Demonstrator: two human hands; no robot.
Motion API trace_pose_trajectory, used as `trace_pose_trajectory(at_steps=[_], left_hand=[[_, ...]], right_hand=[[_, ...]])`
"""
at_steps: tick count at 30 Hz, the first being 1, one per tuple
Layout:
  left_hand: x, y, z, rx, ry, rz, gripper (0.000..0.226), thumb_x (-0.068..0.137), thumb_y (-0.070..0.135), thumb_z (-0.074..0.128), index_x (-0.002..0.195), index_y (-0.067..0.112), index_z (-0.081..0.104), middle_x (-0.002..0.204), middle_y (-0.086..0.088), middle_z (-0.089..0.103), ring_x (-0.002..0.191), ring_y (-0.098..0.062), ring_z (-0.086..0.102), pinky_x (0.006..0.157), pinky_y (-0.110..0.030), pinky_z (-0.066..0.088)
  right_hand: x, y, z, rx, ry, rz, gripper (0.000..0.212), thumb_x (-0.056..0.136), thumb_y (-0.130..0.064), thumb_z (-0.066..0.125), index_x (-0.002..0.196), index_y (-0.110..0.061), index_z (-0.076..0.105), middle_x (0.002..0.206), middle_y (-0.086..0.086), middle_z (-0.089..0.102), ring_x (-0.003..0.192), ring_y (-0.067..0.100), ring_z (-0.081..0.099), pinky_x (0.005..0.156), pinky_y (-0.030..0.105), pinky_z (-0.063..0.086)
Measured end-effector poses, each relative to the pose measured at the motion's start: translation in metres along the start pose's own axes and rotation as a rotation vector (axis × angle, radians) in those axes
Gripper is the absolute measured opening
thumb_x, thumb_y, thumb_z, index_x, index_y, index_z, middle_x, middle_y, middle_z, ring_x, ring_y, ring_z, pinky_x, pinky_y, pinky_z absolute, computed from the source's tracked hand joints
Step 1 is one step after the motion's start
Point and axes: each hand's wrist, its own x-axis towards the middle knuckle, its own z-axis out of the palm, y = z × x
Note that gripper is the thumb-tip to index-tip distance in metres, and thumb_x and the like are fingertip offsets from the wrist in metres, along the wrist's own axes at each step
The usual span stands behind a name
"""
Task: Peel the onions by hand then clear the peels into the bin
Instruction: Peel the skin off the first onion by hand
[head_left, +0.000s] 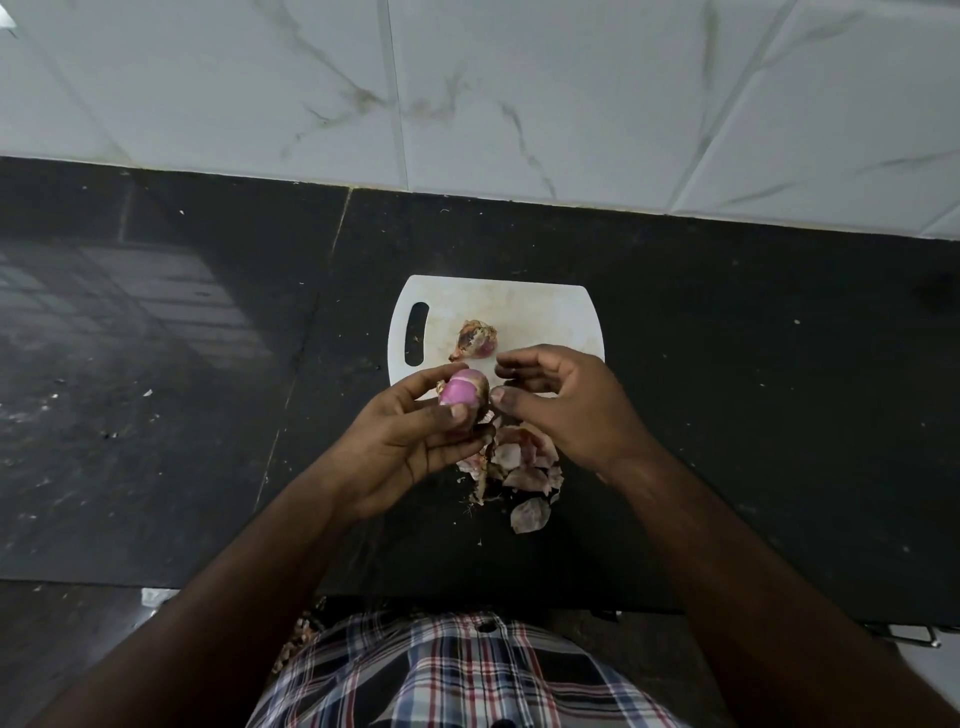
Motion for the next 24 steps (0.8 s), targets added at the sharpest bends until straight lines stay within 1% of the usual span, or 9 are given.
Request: trace_pose_trajectory(at_steps=[2,4,9,13,15,17,20,22,24], left_hand=[[0.001,-0.001,0.000,0.036,-0.012,0.004,0.062,0.076,0.000,0.071,0.135,0.008,0.058,0.119,-0.025,0.065,0.102,-0.037,0.067,0.085,-0.041,0.061],[0.002,0.000,0.000,0.065,-0.020,0.011,0.061,0.075,-0.001,0.072,0.134,0.008,0.059,0.121,-0.025,0.065,0.102,-0.036,0.068,0.085,-0.041,0.062],[0.001,0.003,0.003,0.145,-0.034,0.050,0.066,0.071,0.000,0.079,0.133,0.010,0.060,0.126,-0.025,0.065,0.104,-0.033,0.070,0.081,-0.036,0.061],[0.003,0.000,0.003,0.230,-0.015,0.100,0.063,0.072,-0.004,0.077,0.130,0.013,0.061,0.124,-0.019,0.068,0.103,-0.029,0.070,0.081,-0.035,0.061],[0.003,-0.001,0.002,0.281,-0.031,0.122,0.064,0.073,-0.006,0.077,0.131,0.015,0.061,0.126,-0.016,0.068,0.104,-0.028,0.070,0.084,-0.036,0.059],[0.002,-0.001,0.003,0.346,-0.034,0.136,0.066,0.074,-0.010,0.075,0.132,0.017,0.061,0.128,-0.012,0.067,0.106,-0.027,0.070,0.087,-0.037,0.058],[0.003,-0.001,0.006,0.455,0.001,0.135,0.067,0.076,-0.019,0.073,0.132,0.014,0.055,0.126,-0.007,0.068,0.106,-0.023,0.070,0.084,-0.032,0.058],[0.003,-0.001,0.009,0.533,0.013,0.124,0.067,0.074,-0.018,0.075,0.129,0.013,0.055,0.125,-0.006,0.068,0.108,-0.023,0.069,0.083,-0.030,0.058],[0.003,-0.001,0.008,0.592,0.019,0.116,0.067,0.073,-0.016,0.078,0.127,0.015,0.055,0.124,-0.005,0.067,0.111,-0.022,0.068,0.083,-0.030,0.058]], right_hand=[[0.002,-0.008,0.000,-0.020,-0.063,-0.017,0.042,0.082,-0.022,0.079,0.122,-0.029,0.069,0.114,-0.011,0.072,0.094,0.002,0.070,0.086,0.035,0.060],[0.004,-0.012,0.001,-0.086,-0.076,-0.044,0.043,0.080,-0.018,0.076,0.120,-0.030,0.070,0.112,-0.014,0.073,0.093,0.001,0.070,0.087,0.035,0.060],[0.007,-0.013,0.000,-0.189,-0.096,-0.094,0.043,0.077,-0.022,0.073,0.119,-0.031,0.071,0.108,-0.015,0.073,0.093,0.000,0.069,0.082,0.029,0.060],[0.007,-0.010,0.001,-0.265,-0.093,-0.137,0.041,0.078,-0.018,0.073,0.119,-0.027,0.071,0.107,-0.013,0.073,0.092,0.002,0.069,0.079,0.026,0.060],[0.009,-0.009,-0.001,-0.253,-0.099,-0.112,0.042,0.079,-0.018,0.071,0.120,-0.025,0.071,0.108,-0.011,0.074,0.087,0.001,0.070,0.079,0.026,0.059],[0.012,-0.009,-0.006,-0.178,-0.141,-0.055,0.046,0.077,-0.023,0.070,0.122,-0.025,0.069,0.110,-0.010,0.073,0.085,0.002,0.072,0.080,0.027,0.059],[0.014,-0.009,-0.011,-0.180,-0.243,-0.029,0.045,0.077,-0.020,0.076,0.121,-0.026,0.069,0.112,-0.012,0.071,0.089,0.003,0.071,0.081,0.025,0.059],[0.011,-0.009,-0.013,-0.215,-0.266,-0.027,0.045,0.076,-0.017,0.077,0.119,-0.026,0.069,0.109,-0.013,0.071,0.090,0.002,0.071,0.080,0.024,0.059],[0.010,-0.009,-0.013,-0.225,-0.277,-0.025,0.045,0.074,-0.017,0.078,0.118,-0.025,0.070,0.108,-0.012,0.072,0.089,0.002,0.072,0.080,0.027,0.061]])
